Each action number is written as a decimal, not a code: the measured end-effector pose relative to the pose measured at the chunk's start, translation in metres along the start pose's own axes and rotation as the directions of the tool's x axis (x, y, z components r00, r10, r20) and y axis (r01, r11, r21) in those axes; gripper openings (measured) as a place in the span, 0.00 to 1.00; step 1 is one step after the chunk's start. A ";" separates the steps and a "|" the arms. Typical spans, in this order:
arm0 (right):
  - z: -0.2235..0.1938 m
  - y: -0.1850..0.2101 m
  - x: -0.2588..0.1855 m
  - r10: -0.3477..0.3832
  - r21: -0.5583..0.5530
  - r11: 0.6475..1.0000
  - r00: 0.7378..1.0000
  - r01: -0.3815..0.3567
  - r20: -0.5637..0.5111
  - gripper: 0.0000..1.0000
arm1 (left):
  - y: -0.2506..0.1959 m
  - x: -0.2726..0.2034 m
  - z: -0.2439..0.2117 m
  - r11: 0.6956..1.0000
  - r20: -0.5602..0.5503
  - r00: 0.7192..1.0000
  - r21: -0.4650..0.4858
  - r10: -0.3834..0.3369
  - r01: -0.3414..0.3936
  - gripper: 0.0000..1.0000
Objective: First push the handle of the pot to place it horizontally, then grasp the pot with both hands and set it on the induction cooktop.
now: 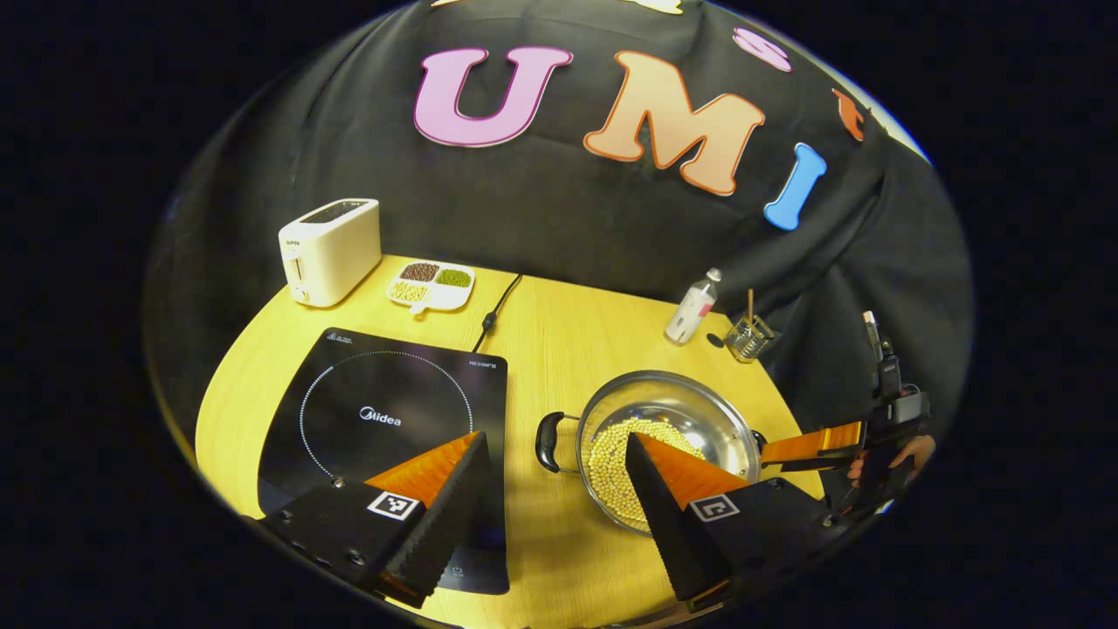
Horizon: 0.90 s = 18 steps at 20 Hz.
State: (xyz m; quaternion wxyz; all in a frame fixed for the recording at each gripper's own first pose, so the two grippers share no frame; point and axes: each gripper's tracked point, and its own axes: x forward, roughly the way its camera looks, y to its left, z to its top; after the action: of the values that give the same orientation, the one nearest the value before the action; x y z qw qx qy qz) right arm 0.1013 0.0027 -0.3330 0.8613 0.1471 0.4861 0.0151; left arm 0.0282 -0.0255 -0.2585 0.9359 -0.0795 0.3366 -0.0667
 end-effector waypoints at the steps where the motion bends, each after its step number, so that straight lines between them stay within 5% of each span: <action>1: 0.008 -0.002 0.002 0.017 0.010 1.000 1.000 -0.017 -0.003 0.99 | 0.001 0.007 -0.001 1.000 -0.015 1.000 0.002 0.010 -0.010 0.97; 18: 0.012 -0.022 0.081 0.044 -0.034 0.998 0.977 -0.052 -0.207 0.99 | 0.000 0.095 -0.047 0.999 -0.261 0.965 -0.026 0.031 -0.039 0.97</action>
State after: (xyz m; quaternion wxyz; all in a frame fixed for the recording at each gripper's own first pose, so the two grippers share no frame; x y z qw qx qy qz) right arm 0.1510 -0.0080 -0.4005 0.8084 0.1395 0.5686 0.0606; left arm 0.0708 -0.0472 -0.3533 0.8832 -0.0785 0.4590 -0.0547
